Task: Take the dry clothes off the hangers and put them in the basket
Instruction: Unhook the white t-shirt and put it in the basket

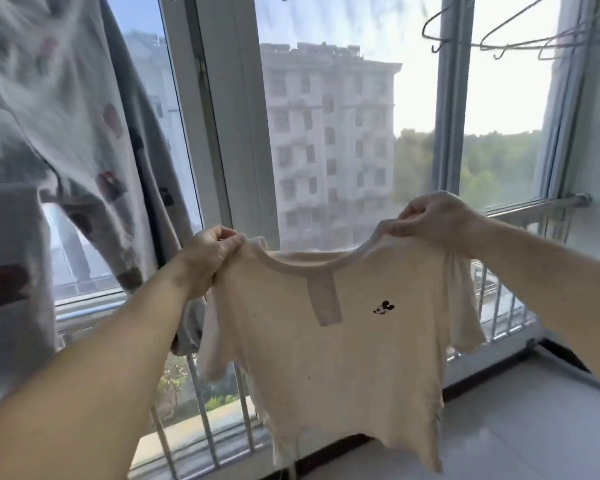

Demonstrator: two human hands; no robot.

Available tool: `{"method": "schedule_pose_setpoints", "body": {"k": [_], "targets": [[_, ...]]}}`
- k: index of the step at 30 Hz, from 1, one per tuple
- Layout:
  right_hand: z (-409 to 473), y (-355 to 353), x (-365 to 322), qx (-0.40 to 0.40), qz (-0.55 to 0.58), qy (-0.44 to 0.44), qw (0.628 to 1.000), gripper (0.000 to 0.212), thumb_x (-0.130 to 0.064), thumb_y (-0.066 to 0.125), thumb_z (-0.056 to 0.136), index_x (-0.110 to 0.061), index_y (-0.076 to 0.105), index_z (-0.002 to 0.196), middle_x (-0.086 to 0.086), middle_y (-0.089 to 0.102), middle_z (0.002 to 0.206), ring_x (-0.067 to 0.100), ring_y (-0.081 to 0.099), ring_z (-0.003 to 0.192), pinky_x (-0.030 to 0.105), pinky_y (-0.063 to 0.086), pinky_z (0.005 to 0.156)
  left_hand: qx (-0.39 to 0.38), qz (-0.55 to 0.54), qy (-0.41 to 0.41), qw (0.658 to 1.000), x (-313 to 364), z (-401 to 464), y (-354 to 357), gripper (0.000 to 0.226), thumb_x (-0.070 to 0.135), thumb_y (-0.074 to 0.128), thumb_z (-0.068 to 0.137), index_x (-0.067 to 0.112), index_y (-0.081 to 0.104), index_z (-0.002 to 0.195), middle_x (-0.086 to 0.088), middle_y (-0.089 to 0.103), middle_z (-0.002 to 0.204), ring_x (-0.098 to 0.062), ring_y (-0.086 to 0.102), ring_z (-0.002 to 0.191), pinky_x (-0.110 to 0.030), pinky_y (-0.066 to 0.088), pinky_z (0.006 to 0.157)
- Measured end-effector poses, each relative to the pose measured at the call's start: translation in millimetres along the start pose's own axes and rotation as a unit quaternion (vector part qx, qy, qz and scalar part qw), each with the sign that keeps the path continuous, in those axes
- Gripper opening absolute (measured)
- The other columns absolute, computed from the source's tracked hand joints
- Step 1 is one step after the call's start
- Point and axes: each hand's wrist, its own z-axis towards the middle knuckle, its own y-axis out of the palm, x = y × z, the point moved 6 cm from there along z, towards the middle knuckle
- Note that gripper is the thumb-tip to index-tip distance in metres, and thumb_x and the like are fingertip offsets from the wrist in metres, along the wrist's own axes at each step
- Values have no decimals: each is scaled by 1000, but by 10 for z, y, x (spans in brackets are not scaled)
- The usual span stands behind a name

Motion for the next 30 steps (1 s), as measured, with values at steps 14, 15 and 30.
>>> {"method": "schedule_pose_setpoints", "body": {"k": [14, 15, 30], "targets": [[-414, 494, 1187, -31, 53, 42, 997, 23, -33, 68, 83, -16, 67, 97, -1, 58, 97, 14, 51, 91, 24, 40, 70, -30, 4, -183, 983, -1070, -1050, 781, 13, 16, 66, 79, 7, 62, 88, -2, 63, 80, -12, 57, 76, -24, 45, 69], [-499, 582, 1297, -42, 53, 50, 996, 22, -33, 66, 84, -16, 66, 98, -1, 57, 98, 14, 50, 91, 24, 38, 71, -26, 9, -190, 981, -1174, -1165, 897, 8, 16, 64, 83, 9, 60, 83, -1, 62, 79, -13, 56, 75, -24, 44, 67], [-1696, 1495, 1597, -112, 205, 106, 966, 13, -31, 60, 89, -18, 57, 89, -7, 58, 73, 7, 53, 64, 20, 42, 55, 32, -155, -308, 938, -1663, -2061, 2055, 22, 21, 54, 93, 14, 49, 73, -3, 55, 58, -16, 50, 50, -25, 42, 52]]}}
